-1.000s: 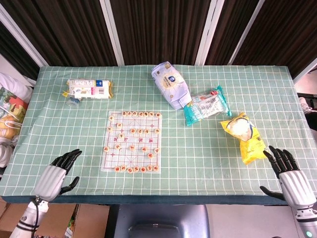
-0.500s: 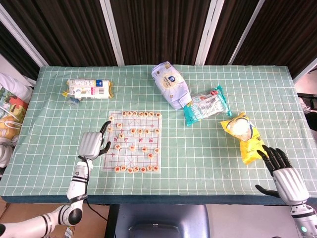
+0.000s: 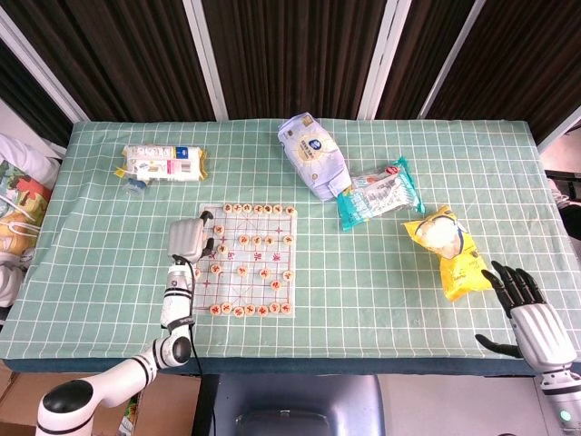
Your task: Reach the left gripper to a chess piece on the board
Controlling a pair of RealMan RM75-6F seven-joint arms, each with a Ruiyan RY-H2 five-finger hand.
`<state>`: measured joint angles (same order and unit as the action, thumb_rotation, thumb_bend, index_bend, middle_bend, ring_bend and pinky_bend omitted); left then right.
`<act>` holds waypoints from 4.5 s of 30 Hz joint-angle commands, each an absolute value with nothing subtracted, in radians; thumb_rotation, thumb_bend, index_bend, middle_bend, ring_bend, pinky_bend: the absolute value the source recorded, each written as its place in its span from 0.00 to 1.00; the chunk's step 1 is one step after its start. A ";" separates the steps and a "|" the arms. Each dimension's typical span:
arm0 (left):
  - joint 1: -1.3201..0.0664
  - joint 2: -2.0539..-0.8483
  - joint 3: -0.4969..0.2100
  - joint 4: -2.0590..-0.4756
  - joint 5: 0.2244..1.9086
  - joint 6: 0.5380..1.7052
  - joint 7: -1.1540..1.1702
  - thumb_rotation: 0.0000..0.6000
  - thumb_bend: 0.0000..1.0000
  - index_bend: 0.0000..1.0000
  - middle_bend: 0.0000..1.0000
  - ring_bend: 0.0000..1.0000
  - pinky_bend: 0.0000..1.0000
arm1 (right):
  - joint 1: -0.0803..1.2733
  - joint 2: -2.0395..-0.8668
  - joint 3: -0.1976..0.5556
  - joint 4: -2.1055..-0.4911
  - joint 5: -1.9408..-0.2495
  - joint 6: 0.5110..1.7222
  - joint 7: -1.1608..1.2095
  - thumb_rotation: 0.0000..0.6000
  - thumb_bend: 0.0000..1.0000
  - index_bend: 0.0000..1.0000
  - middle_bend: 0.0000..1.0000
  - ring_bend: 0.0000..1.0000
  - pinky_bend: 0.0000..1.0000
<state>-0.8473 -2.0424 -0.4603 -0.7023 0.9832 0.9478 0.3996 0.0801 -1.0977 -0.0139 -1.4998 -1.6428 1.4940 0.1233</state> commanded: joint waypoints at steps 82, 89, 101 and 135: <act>-1.112 -2.252 -0.545 -0.373 0.909 0.841 0.363 1.00 0.34 0.49 1.00 1.00 1.00 | 0.085 -1.072 -0.037 -1.513 -1.670 1.497 0.170 1.00 0.20 0.00 0.00 0.00 0.00; -1.124 -2.259 -0.546 -0.359 0.911 0.833 0.362 1.00 0.35 0.48 1.00 1.00 1.00 | 0.084 -1.073 -0.037 -1.514 -1.668 1.498 0.165 1.00 0.20 0.00 0.00 0.00 0.00; -1.117 -2.249 -0.544 -0.371 0.910 0.825 0.365 1.00 0.36 0.37 1.00 1.00 1.00 | 0.084 -1.072 -0.037 -1.517 -1.664 1.495 0.158 1.00 0.20 0.00 0.00 0.00 0.00; -0.200 -1.197 0.283 -1.602 1.654 1.785 0.050 1.00 0.36 0.00 0.00 0.00 0.15 | 0.036 -1.077 -0.025 -1.547 -1.661 1.575 0.078 1.00 0.20 0.00 0.00 0.00 0.00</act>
<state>-0.3553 -1.2814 0.2619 -1.7679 1.5502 1.6359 0.1858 0.0374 -1.0750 -0.0270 -1.5441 -1.6625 1.5756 0.0834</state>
